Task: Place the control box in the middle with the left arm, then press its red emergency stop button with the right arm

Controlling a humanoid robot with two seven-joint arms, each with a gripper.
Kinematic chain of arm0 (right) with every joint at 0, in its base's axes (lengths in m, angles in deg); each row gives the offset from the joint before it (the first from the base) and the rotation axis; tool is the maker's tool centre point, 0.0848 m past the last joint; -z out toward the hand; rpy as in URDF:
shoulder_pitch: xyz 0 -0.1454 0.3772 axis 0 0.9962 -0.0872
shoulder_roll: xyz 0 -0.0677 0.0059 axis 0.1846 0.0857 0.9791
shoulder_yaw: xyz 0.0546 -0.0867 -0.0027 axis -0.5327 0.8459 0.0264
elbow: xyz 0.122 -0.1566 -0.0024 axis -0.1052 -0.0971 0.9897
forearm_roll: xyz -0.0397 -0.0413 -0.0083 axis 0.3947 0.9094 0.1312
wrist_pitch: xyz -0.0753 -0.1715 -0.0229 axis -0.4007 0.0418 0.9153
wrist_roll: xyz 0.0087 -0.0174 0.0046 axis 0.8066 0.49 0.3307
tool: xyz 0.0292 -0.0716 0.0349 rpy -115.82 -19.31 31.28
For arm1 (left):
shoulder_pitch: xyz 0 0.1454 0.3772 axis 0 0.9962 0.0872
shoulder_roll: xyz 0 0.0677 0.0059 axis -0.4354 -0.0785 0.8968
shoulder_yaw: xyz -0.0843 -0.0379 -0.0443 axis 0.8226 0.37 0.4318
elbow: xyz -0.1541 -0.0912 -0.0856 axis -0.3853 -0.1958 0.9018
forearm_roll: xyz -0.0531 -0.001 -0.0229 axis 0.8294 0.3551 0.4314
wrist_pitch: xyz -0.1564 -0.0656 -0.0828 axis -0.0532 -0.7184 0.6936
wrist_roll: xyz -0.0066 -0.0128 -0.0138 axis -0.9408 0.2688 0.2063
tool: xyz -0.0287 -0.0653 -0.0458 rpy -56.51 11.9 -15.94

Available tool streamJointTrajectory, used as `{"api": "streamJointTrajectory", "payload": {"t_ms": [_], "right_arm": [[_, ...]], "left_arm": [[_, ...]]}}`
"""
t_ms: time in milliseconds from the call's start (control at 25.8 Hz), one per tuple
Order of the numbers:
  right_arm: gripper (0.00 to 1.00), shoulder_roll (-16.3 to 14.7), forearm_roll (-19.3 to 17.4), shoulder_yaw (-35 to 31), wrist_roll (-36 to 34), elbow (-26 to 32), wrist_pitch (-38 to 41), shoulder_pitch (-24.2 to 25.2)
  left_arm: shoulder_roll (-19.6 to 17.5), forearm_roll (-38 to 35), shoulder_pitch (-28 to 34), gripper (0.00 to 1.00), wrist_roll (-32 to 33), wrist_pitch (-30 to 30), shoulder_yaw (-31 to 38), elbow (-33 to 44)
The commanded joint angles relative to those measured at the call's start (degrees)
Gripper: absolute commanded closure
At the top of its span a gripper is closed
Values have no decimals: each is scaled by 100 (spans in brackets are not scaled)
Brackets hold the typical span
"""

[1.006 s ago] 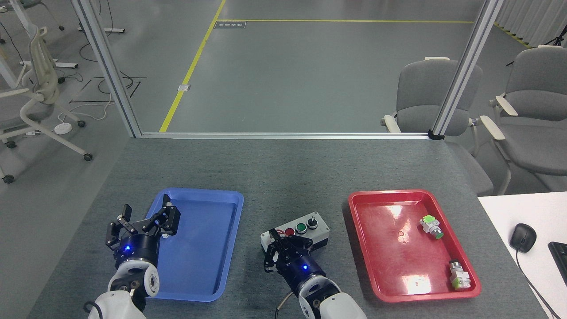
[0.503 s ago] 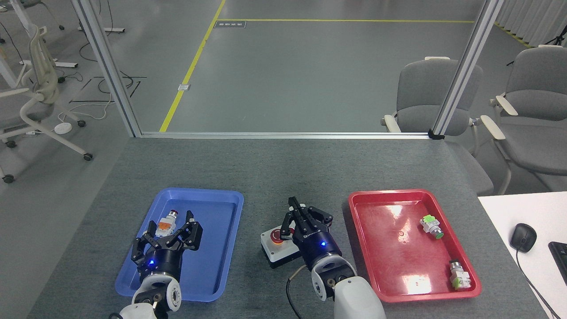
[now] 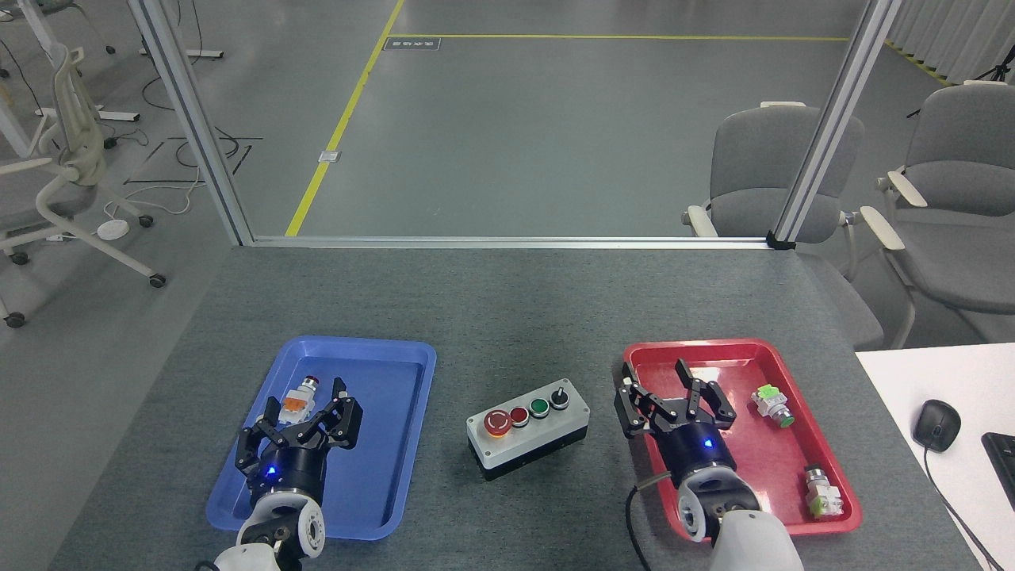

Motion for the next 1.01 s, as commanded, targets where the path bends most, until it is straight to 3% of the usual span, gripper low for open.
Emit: {"api": "streamJointTrajectory", "payload": {"t_ms": [0,271,387,542,658,967], "right_arm": [[2,-222,0,-609,35,218,433,224],[2,-284,0,-1357,79,640,829,699],[2,-503,-27,-1541,70,631,855,796],[2,-539,-360,-1893,61,613,1040,796],[2,-556,-492,-1937,53,613,1040,787],[2,-539,-396,-1840,44,631,890,690]], "left_arm": [[0,-7,1,1,0,3,0,0],[0,2,1,1,0,3,0,0],[0,2,1,1,0,3,0,0],[0,2,-8,1,0,3,0,0],[0,2,1,1,0,-6,0,0],[0,2,-8,1,0,3,0,0]]}}
